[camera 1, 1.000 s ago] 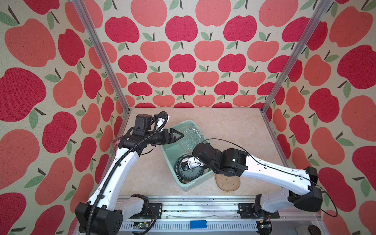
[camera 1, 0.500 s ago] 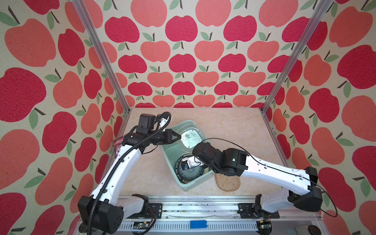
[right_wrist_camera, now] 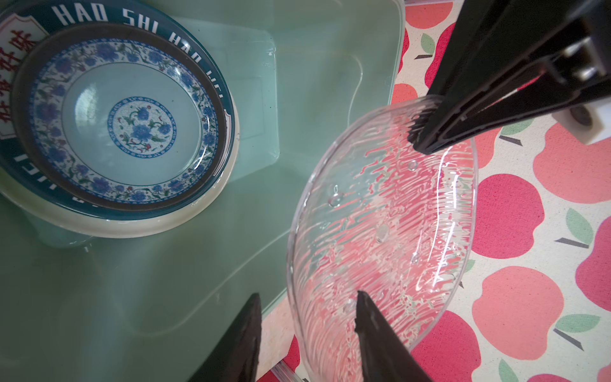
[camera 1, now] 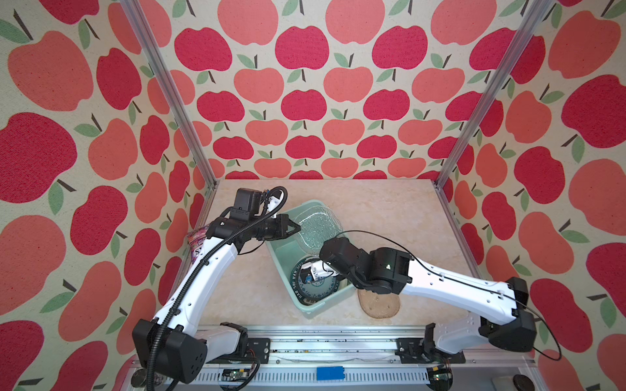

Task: Place the plates into the plastic bin on the countertop
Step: Place the plate in the plastic bin.

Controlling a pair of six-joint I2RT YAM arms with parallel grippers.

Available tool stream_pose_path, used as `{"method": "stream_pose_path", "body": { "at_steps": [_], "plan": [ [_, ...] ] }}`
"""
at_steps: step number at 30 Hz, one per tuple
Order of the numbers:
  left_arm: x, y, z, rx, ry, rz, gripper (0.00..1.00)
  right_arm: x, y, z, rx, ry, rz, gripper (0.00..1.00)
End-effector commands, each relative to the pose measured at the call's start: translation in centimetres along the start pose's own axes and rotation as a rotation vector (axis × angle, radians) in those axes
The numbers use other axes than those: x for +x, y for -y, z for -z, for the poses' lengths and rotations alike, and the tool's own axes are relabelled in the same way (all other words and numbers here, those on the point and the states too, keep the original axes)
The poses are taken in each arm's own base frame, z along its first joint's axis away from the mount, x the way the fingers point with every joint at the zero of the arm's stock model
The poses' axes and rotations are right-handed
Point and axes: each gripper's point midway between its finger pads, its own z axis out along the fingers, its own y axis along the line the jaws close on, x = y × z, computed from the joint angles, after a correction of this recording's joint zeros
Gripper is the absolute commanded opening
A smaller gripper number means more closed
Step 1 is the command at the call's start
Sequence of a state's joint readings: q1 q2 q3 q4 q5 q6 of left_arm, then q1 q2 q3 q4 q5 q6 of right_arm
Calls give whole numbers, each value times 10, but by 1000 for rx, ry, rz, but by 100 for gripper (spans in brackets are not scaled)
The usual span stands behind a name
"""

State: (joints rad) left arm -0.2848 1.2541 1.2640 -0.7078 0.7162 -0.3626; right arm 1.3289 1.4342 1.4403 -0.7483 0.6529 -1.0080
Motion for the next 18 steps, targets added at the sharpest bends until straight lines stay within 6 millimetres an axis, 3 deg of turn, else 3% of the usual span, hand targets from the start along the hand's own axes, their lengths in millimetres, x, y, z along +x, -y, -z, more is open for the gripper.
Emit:
{"method": "stream_pose_path", "body": {
  "at_steps": [1, 4, 9, 10, 13, 18],
  "plan": [
    [-12, 3, 1, -7, 9, -48, 0, 0, 11, 18, 39, 43, -84, 50],
    [-15, -2, -4, -17, -8, -90, 0, 3, 26, 35, 66, 93, -223, 55],
    [-6, -22, -23, -81, -95, -182, 0, 25, 64, 69, 11, 212, -702, 58],
    [-1, -26, -27, -92, -117, -205, 0, 41, 73, 70, 9, 212, -812, 57],
    [13, -35, -38, -91, -182, -266, 0, 63, 87, 78, -5, 268, -1045, 58],
    [36, -30, -51, -12, -275, -416, 0, 87, 91, 79, 0, 334, -1244, 58]
  ]
}}
